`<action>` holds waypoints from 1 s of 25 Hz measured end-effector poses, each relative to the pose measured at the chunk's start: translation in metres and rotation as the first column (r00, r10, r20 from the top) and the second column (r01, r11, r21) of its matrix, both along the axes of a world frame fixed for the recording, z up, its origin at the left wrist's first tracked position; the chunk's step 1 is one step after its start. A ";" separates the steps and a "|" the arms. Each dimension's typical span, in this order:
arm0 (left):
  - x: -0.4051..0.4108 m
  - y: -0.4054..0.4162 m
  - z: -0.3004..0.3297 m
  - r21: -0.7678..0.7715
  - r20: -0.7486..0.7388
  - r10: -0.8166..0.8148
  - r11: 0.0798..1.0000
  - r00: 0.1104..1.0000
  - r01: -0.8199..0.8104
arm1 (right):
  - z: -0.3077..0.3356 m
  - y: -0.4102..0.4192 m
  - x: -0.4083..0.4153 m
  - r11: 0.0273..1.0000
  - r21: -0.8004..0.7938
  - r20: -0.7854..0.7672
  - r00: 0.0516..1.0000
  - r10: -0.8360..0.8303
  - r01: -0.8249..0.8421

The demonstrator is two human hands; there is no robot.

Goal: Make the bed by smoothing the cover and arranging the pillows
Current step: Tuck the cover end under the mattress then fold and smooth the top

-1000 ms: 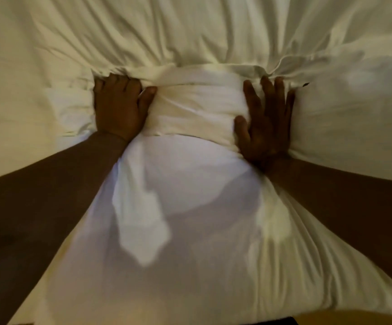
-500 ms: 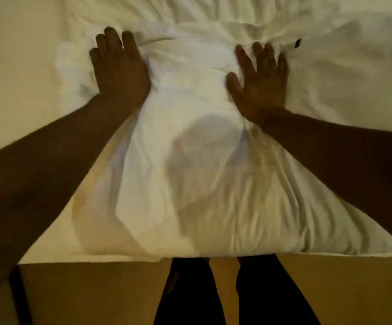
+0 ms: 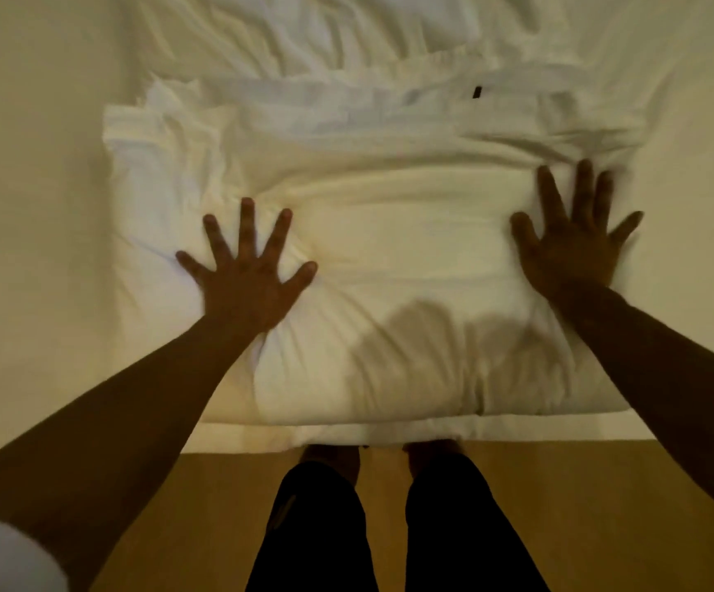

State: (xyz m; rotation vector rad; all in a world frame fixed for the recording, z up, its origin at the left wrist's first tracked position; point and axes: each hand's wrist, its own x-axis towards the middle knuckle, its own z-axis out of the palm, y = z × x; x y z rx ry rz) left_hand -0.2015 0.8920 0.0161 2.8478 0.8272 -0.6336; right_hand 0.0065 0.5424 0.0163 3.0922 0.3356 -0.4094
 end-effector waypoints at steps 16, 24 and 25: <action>0.041 0.045 0.061 -0.103 0.036 -0.089 0.990 0.995 0.092 | 0.063 0.115 -0.045 1.000 -0.017 -0.308 0.951 -0.011 0.006; 0.112 0.106 0.081 -0.039 0.049 -0.102 0.994 0.994 0.104 | 0.067 0.211 0.020 0.981 -0.020 -0.215 0.959 0.185 -0.193; 0.123 0.110 0.083 -0.043 0.047 -0.090 0.995 0.995 0.092 | 0.069 0.218 0.033 0.977 -0.023 -0.207 0.957 0.203 -0.212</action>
